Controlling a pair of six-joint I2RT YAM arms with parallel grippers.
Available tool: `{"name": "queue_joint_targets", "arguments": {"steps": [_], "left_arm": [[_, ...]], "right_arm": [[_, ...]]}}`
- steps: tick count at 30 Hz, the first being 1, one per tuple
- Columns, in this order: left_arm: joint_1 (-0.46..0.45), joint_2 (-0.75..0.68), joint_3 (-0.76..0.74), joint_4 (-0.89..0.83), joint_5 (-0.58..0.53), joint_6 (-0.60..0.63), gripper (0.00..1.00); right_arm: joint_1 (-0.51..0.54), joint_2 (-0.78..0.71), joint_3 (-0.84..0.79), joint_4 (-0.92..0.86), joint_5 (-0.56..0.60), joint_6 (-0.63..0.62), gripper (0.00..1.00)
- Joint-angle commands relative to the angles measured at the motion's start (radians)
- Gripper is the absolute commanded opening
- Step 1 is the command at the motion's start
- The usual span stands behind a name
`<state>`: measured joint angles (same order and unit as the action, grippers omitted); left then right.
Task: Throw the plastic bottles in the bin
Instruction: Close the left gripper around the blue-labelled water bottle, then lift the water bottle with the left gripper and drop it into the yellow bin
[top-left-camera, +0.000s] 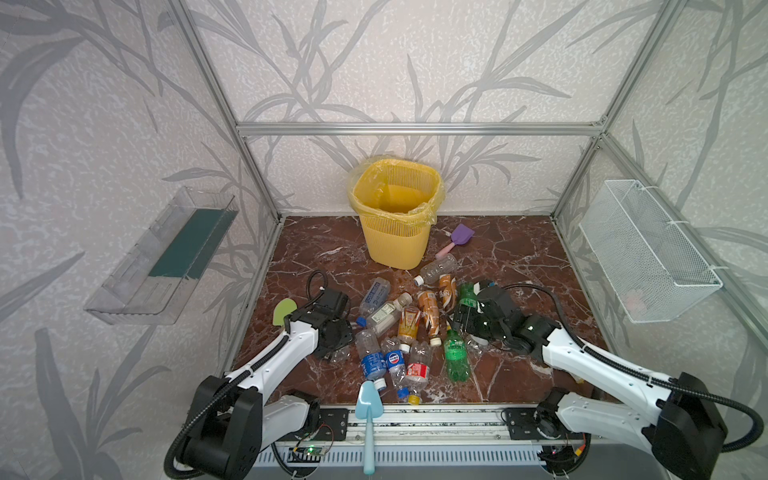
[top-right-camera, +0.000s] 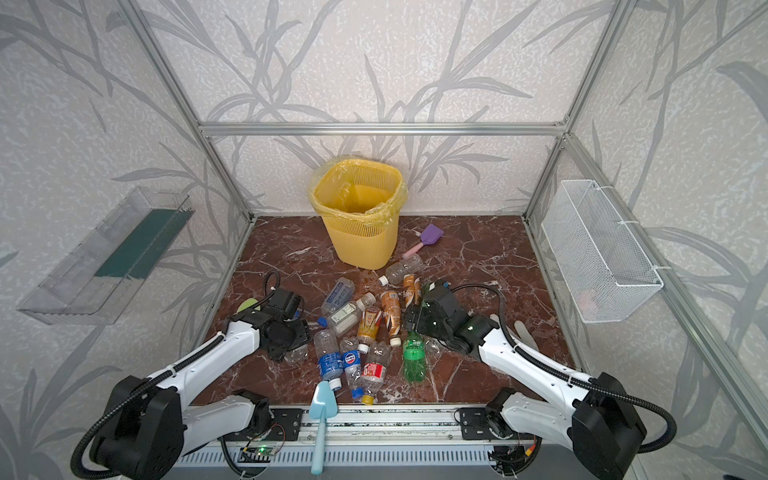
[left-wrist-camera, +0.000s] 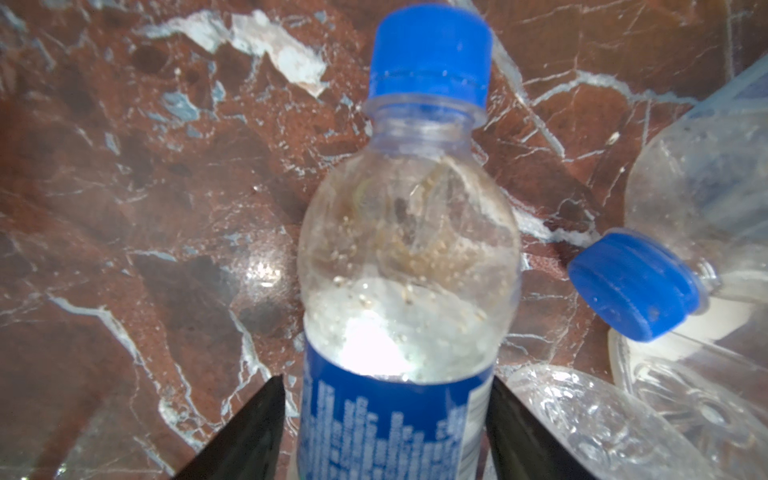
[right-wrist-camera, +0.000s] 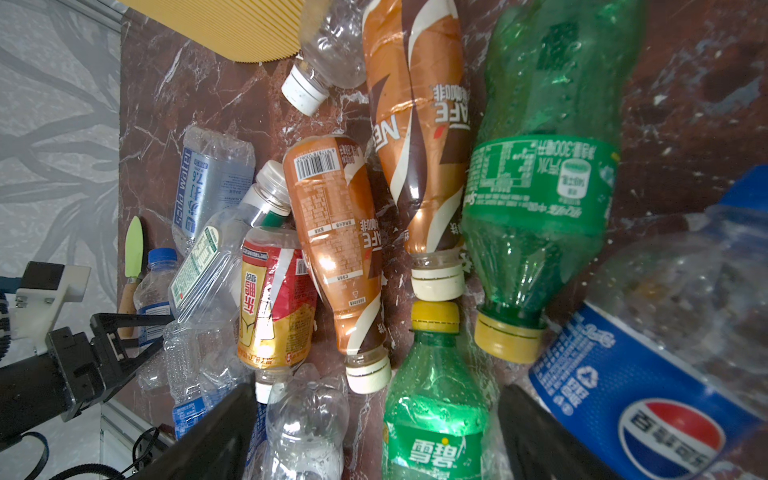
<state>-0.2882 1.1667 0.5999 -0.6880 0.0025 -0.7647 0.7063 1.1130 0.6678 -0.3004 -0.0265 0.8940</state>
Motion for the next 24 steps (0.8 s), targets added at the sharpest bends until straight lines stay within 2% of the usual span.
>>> {"name": "queue_joint_targets", "arguments": {"steps": [1, 9, 16, 21, 24], "left_arm": [[-0.005, -0.007, 0.007, -0.021, -0.019, -0.013, 0.74], [-0.005, -0.026, 0.001, -0.027, -0.013, -0.019, 0.61], [-0.005, -0.121, 0.039, -0.055, 0.037, -0.018, 0.59], [-0.005, -0.181, 0.143, -0.083, 0.034, 0.013, 0.58], [-0.005, -0.177, 0.268, -0.047, 0.082, 0.049, 0.58]], "right_arm": [[0.005, -0.002, -0.014, 0.006, 0.015, 0.007, 0.91], [0.004, -0.02, -0.014, -0.009, 0.031, -0.009, 0.91], [0.002, -0.041, -0.016, -0.018, 0.046, -0.013, 0.91], [-0.01, -0.039, -0.014, -0.02, 0.042, -0.018, 0.9], [-0.021, -0.043, -0.016, -0.02, 0.039, -0.02, 0.9]]}}
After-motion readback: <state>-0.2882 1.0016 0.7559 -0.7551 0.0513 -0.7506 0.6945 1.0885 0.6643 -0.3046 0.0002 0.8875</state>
